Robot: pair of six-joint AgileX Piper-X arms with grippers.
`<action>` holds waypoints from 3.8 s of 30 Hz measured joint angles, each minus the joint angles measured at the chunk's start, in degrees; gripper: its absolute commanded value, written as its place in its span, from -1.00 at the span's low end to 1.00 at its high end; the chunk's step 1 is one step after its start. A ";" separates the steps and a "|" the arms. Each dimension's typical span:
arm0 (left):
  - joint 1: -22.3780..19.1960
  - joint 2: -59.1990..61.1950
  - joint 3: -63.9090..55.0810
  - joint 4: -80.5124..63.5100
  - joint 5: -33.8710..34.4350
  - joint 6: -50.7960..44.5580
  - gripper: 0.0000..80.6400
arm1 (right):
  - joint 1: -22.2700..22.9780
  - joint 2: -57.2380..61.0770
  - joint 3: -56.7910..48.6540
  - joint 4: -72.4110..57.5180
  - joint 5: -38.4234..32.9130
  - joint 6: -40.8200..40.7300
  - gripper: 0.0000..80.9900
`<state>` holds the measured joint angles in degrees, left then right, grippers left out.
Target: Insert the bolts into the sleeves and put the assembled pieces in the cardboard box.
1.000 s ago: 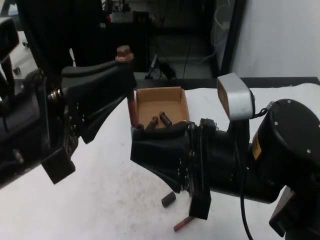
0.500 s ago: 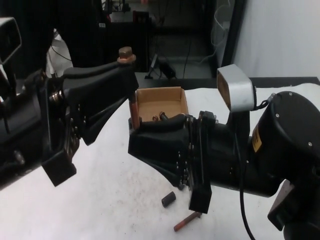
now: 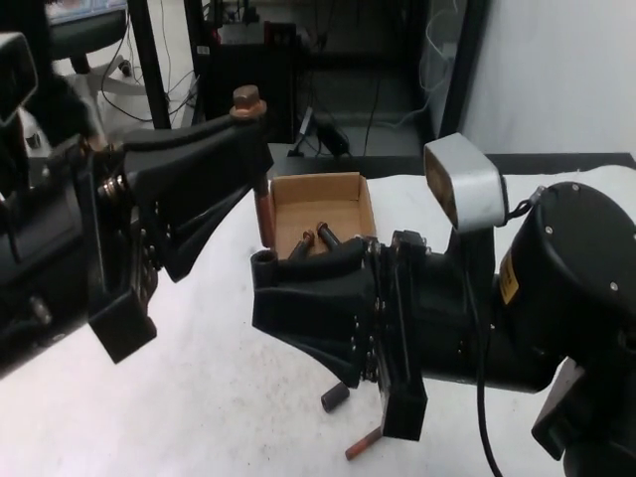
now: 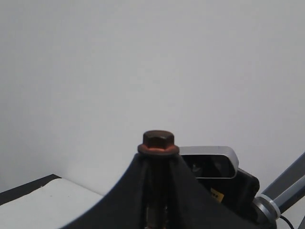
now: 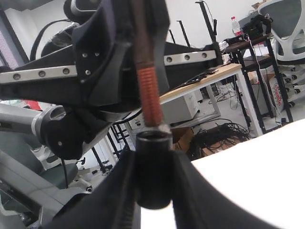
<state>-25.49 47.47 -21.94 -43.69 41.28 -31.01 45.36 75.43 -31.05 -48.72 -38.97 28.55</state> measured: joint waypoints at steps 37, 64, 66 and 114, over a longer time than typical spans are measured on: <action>0.00 0.00 0.00 6.37 2.57 3.22 -1.00 | -1.50 0.11 -0.22 -0.69 -1.27 -1.30 -0.98; 0.00 0.00 -0.28 10.23 10.12 -0.50 0.40 | -1.93 0.11 -0.22 -0.86 -2.86 -1.49 -0.98; 0.62 0.00 -0.46 10.23 10.12 0.07 0.40 | -1.93 0.11 -0.22 -0.86 -3.58 -1.49 -0.98; 19.47 -16.83 -1.11 55.27 -0.89 26.01 -0.99 | -18.96 21.15 -38.73 58.78 17.88 -27.23 -0.98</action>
<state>-6.02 30.64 -23.05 11.58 40.39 -4.99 26.40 96.58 -69.78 10.06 -21.10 1.33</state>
